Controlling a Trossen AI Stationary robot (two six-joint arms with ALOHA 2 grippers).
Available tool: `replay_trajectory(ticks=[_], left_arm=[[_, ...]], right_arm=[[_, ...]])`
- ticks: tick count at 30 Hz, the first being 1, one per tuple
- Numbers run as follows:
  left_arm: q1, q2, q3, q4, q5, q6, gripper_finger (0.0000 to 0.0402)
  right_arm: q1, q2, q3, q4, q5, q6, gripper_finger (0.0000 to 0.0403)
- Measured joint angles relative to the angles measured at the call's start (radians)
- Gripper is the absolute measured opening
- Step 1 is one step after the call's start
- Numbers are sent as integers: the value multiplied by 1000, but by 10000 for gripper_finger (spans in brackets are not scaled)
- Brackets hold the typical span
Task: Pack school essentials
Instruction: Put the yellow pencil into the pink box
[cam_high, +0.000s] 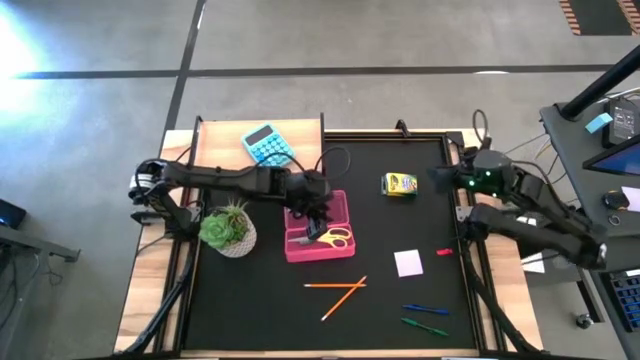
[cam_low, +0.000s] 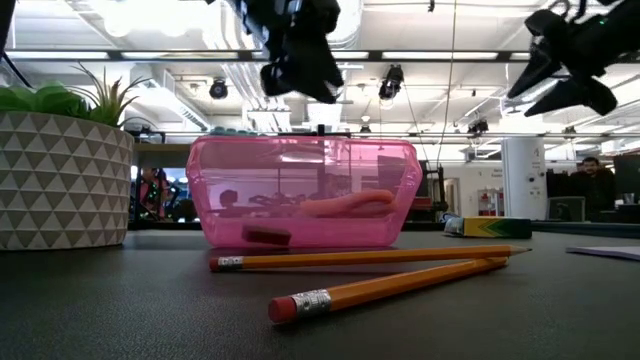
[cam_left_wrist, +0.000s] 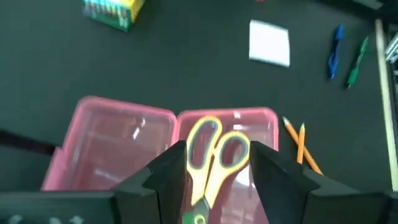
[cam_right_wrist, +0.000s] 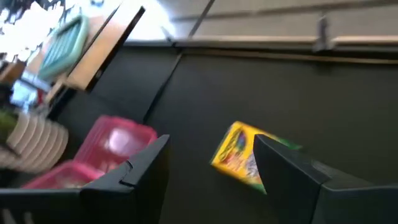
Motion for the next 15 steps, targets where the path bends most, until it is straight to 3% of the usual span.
replay_trajectory(ticks=[7, 15], left_arm=[[3, -33, 34, -2, 0, 30, 158], [3, -140, 34, -7, 0, 26, 158]], right_arm=[[202, 183, 59, -4, -14, 16, 219], [548, 385, 137, 71, -16, 54, 219]])
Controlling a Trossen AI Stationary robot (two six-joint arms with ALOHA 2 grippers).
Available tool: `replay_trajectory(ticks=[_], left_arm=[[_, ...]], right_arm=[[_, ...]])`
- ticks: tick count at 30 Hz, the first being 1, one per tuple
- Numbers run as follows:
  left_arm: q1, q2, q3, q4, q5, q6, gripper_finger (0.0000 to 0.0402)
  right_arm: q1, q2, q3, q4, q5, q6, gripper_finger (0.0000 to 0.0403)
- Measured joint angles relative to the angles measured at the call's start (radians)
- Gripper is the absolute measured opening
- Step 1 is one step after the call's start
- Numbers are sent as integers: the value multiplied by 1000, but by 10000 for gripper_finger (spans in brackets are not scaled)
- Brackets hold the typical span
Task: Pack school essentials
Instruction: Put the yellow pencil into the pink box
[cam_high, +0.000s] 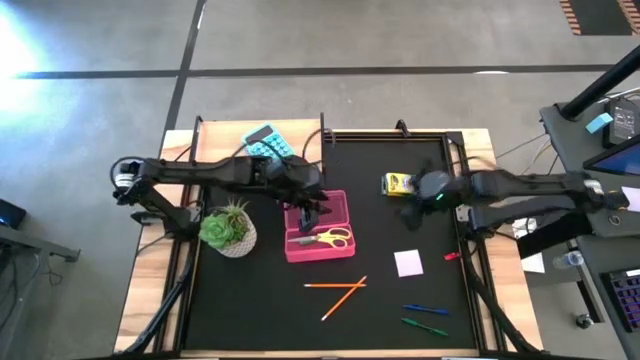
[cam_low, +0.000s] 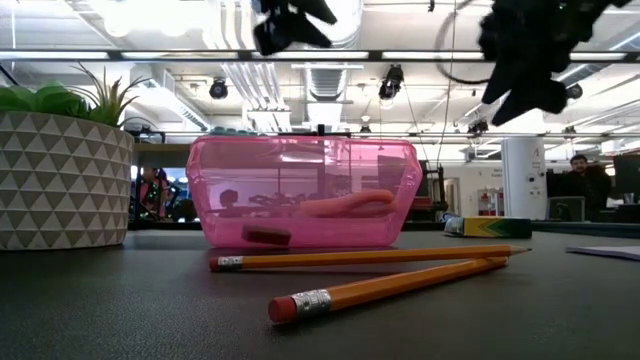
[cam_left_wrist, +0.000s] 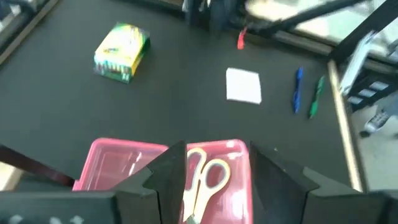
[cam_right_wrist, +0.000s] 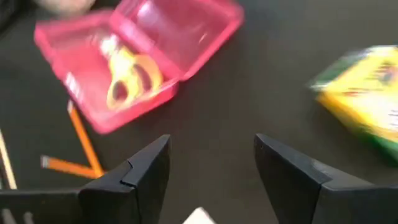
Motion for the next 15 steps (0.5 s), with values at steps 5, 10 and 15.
replay_trajectory(ticks=[5, 10, 15], left_arm=[[-6, -78, 0, 9, 0, -3, 158], [-43, -140, 0, 47, 1, -29, 157], [-106, -185, 0, 139, 0, -56, 157]], right_arm=[[182, 119, 43, 161, 10, -11, 219], [296, 250, 85, 288, 13, -12, 219], [373, 405, 153, 345, 47, -41, 219]])
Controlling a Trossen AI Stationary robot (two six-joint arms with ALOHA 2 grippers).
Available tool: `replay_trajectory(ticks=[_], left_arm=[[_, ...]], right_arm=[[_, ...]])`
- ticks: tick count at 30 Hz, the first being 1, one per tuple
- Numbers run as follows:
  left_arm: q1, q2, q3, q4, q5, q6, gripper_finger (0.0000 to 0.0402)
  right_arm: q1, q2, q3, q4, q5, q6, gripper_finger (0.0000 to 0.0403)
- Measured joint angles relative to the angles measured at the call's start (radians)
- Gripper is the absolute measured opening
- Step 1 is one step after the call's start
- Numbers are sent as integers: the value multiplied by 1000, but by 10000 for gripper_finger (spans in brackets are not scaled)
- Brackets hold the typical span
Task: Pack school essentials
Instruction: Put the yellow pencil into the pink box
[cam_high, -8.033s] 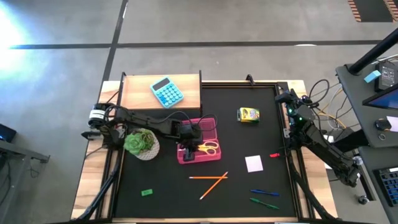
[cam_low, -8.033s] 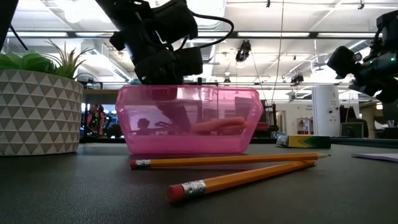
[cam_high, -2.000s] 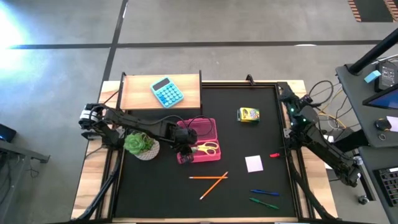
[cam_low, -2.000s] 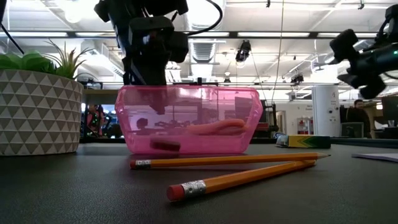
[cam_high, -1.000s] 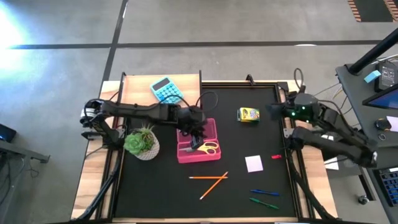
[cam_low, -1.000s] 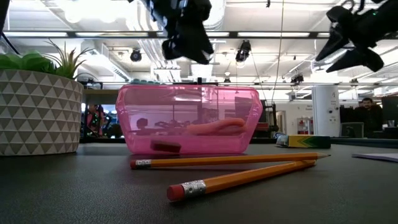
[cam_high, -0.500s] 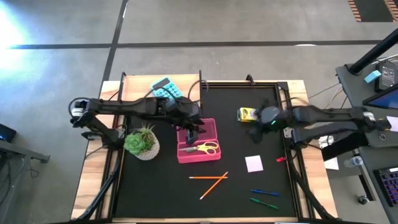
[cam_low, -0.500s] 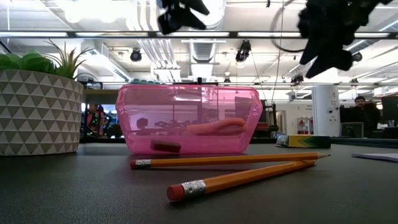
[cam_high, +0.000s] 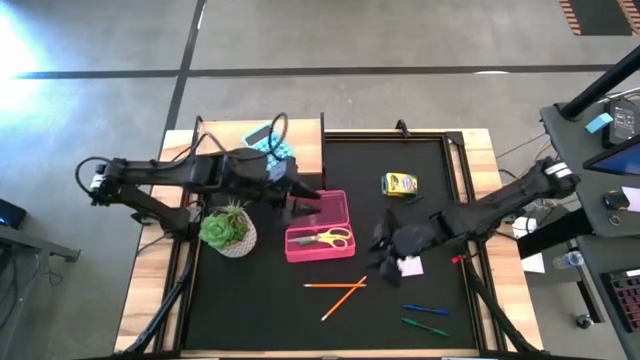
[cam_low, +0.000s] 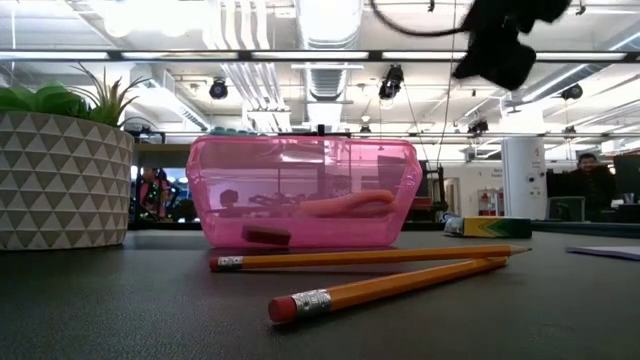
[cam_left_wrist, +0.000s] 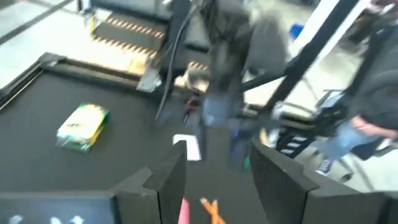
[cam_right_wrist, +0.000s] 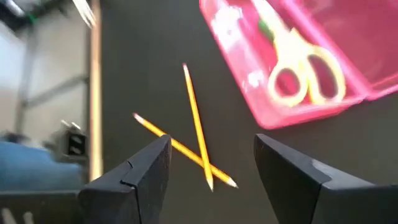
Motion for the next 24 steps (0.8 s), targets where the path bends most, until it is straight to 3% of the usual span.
replay_trajectory(ticks=[15, 24], left_arm=[[-252, -61, -2, 321, 2, -26, 157], [-328, -61, -3, 359, 1, -25, 157]], right_arm=[[83, 529, 367, 3, 27, -143, 219], [78, 688, 461, -70, 35, -142, 219]])
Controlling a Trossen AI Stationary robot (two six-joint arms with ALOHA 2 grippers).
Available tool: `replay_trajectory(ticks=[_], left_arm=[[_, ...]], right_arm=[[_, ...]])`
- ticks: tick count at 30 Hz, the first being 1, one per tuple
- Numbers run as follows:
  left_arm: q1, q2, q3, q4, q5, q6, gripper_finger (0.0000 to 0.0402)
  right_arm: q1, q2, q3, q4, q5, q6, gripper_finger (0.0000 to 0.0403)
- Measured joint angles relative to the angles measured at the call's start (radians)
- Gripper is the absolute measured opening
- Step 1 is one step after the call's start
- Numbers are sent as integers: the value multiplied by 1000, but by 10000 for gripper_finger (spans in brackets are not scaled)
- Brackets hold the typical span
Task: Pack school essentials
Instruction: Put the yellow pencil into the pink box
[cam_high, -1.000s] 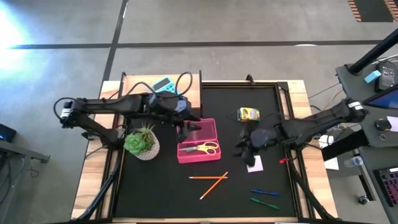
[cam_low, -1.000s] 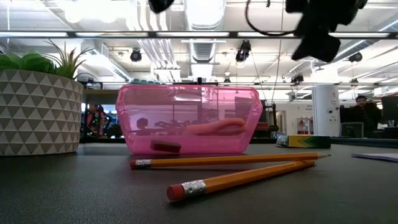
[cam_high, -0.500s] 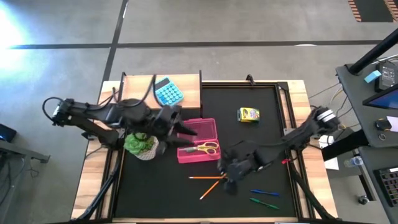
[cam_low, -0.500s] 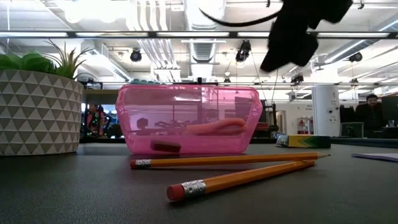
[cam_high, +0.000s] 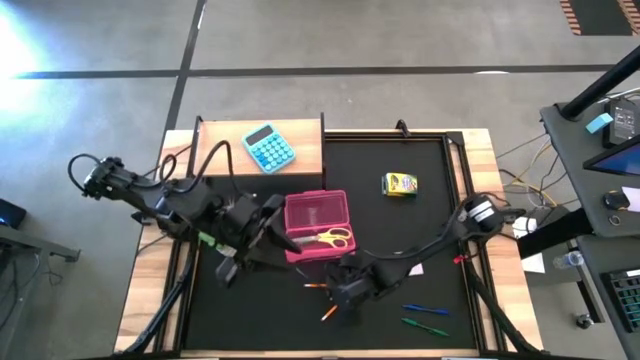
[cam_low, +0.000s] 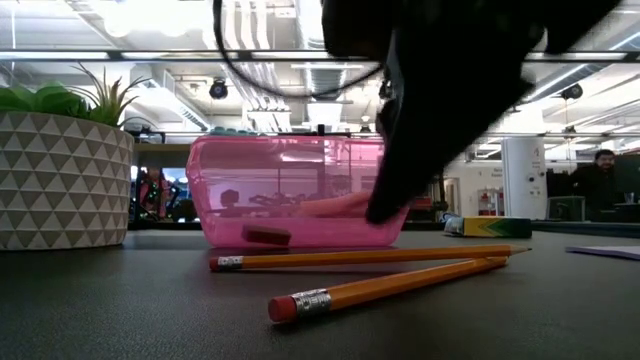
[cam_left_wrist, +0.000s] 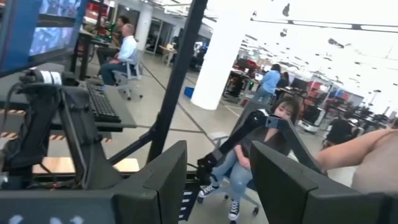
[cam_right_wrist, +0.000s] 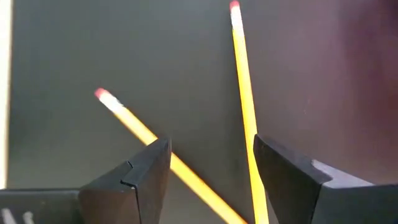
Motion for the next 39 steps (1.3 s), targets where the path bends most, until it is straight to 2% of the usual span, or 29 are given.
replay_trajectory(ticks=[7, 14, 31, 39], left_arm=[[-11, 0, 0, 6, 0, 0, 157], [-12, -2, 0, 5, 0, 0, 157], [-11, -30, 0, 6, 3, 1, 157], [-11, -43, 0, 6, 3, 1, 157]], right_arm=[[-5, 37, 4, 3, 60, 7, 219], [-15, 77, 5, -8, 61, 36, 209], [-18, 76, 2, -13, 67, 53, 59], [-18, 76, 2, -15, 64, 52, 26]])
